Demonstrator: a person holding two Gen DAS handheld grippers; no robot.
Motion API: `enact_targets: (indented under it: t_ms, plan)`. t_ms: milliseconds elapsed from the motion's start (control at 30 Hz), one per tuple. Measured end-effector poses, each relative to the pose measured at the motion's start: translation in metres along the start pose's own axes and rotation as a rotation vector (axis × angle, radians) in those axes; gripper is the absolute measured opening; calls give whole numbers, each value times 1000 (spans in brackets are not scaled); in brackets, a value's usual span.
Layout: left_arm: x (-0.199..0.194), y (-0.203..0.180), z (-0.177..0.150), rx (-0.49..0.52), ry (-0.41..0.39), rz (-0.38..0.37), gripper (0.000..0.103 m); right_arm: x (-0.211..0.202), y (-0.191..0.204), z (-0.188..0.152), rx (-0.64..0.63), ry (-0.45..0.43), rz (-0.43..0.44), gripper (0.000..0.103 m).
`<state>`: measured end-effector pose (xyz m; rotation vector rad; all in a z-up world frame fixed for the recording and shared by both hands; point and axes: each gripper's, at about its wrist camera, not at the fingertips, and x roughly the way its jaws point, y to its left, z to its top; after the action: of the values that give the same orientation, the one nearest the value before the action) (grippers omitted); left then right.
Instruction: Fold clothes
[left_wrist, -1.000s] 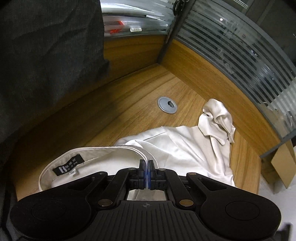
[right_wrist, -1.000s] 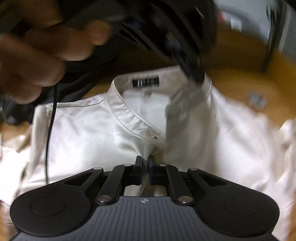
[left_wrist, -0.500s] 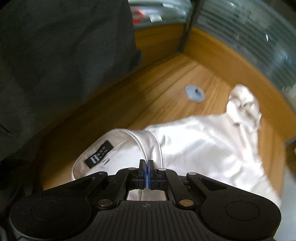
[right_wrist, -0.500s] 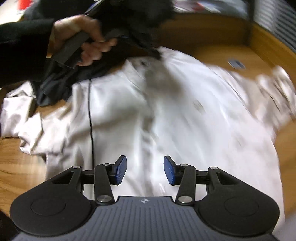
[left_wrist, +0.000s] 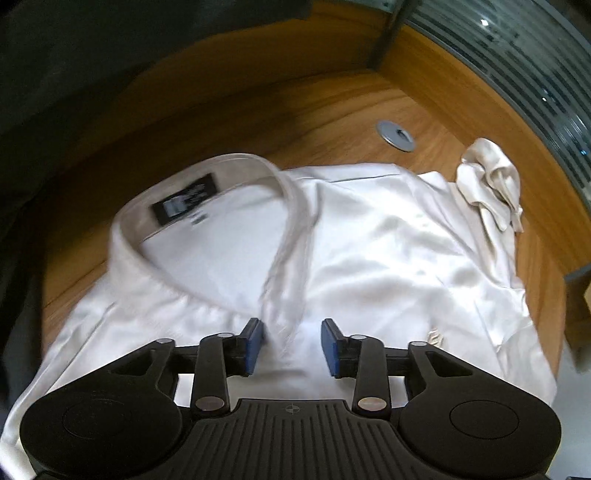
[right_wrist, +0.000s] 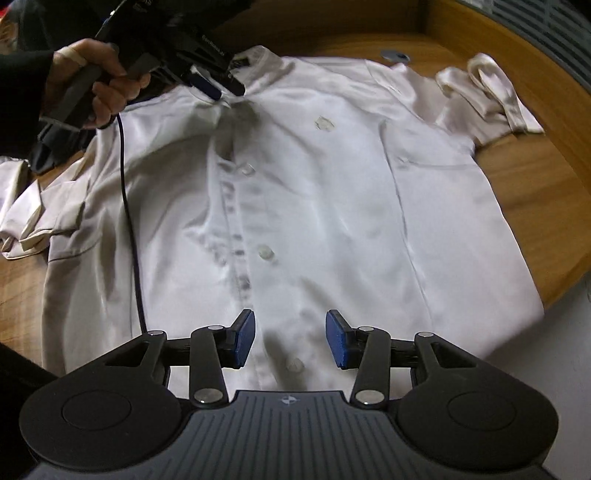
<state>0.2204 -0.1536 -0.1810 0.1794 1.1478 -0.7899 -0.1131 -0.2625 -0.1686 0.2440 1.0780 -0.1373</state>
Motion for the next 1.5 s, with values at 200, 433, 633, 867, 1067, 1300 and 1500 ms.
enact_targets:
  t_ms: [200,433,633,867,1067,1300,1500]
  plan:
    - [-40,31,-30,-33,28,72,43,2,7,22,-24,-41,40,44]
    - [-85,48,-84,-1,64,202,61,6,14,35,-82,-29,73,44]
    - [-98,44,-129,14,93,273,65,8,23,36,-144,-2,93,44]
    - [-106,33,-165,68,120,315,75,14,38,39,-203,20,115,44]
    - [-111,39,-183,32,100,333,42,20,46,33,-236,47,121,44]
    - [-147,59,-193,-104,17,345,10,25,45,31,-264,66,119,44]
    - [-188,97,-213,-321,-29,461,8,26,46,34,-294,71,121,44]
